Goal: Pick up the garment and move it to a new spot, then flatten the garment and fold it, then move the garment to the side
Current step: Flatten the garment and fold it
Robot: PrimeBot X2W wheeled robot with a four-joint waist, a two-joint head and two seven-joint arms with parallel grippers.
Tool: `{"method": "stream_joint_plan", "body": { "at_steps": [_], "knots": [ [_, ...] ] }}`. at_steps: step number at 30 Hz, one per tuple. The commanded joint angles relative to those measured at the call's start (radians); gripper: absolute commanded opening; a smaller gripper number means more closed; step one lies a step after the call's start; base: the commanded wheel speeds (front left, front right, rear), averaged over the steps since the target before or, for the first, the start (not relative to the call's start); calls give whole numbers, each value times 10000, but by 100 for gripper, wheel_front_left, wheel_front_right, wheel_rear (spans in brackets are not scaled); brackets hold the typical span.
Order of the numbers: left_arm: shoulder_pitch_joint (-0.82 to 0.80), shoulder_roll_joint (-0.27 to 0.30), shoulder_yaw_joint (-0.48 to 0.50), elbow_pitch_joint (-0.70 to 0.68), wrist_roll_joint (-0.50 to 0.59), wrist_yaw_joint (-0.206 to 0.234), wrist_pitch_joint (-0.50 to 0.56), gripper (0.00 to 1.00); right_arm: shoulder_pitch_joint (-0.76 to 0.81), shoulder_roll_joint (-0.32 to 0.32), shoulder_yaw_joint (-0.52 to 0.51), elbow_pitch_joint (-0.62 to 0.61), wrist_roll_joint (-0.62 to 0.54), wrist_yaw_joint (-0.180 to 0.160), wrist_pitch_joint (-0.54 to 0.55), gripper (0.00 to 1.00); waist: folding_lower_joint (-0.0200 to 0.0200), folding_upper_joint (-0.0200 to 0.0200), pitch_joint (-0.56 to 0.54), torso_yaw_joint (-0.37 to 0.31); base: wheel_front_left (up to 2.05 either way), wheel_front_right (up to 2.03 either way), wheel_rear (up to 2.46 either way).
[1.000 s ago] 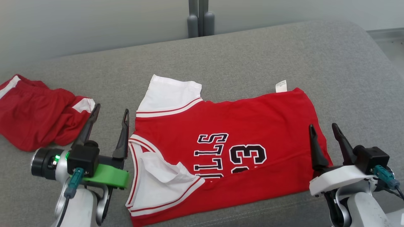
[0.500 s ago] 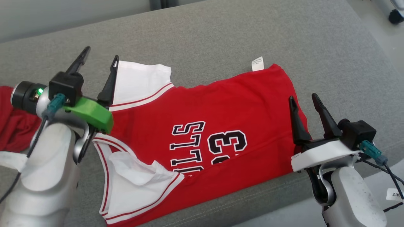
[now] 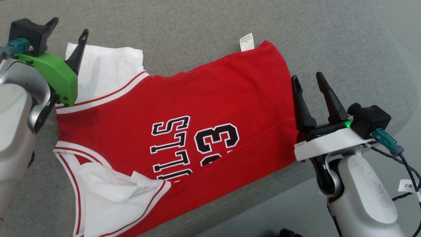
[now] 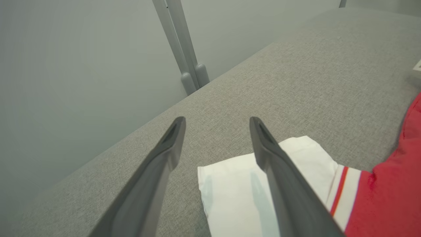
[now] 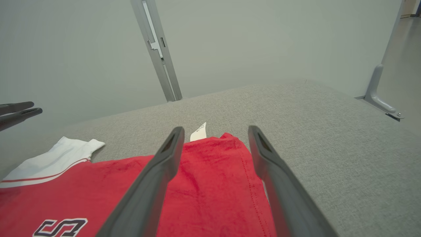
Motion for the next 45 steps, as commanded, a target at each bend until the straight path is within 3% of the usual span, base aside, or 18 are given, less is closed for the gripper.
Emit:
{"method": "stream_joint_plan", "body": {
  "at_steps": [1,13,19,21,22,31,35,45],
  "knots": [
    [-242,187,-121,144,-180,-10,70,100,-126,15,55,-64,134,-10,-42,100,-1,-1,521,-481,0,0,0],
    [-1197,829,-1650,2047,-1497,-11,645,100,-328,17,212,-74,512,-10,-42,100,-1,-1,957,-933,0,0,0],
    [-1407,739,-2177,2520,-1819,-11,539,99,-323,14,143,-67,475,-10,-42,100,-1,-1,970,-858,0,0,0],
    [-1473,646,-2370,2548,-2013,-11,608,22,-329,13,124,-66,433,-10,-42,100,-1,-1,949,-778,0,0,0],
    [-1526,618,-2464,2547,-2100,-12,634,0,-338,13,114,-49,412,-10,-42,100,-1,-1,936,-735,0,0,0],
    [-1994,551,-3230,2395,-2478,-11,95,0,-946,12,300,779,-125,-10,-42,100,-1,-1,764,-443,0,0,0],
    [-2178,420,-3558,2321,-2619,-11,-129,0,-2031,-192,459,2495,-348,-12,-39,100,-1,-1,717,-244,0,0,0],
    [-2657,148,-4282,2046,-2780,-12,-748,0,-5070,-627,915,6228,329,-12,176,100,-1,-1,864,530,0,0,0]
  ]
}}
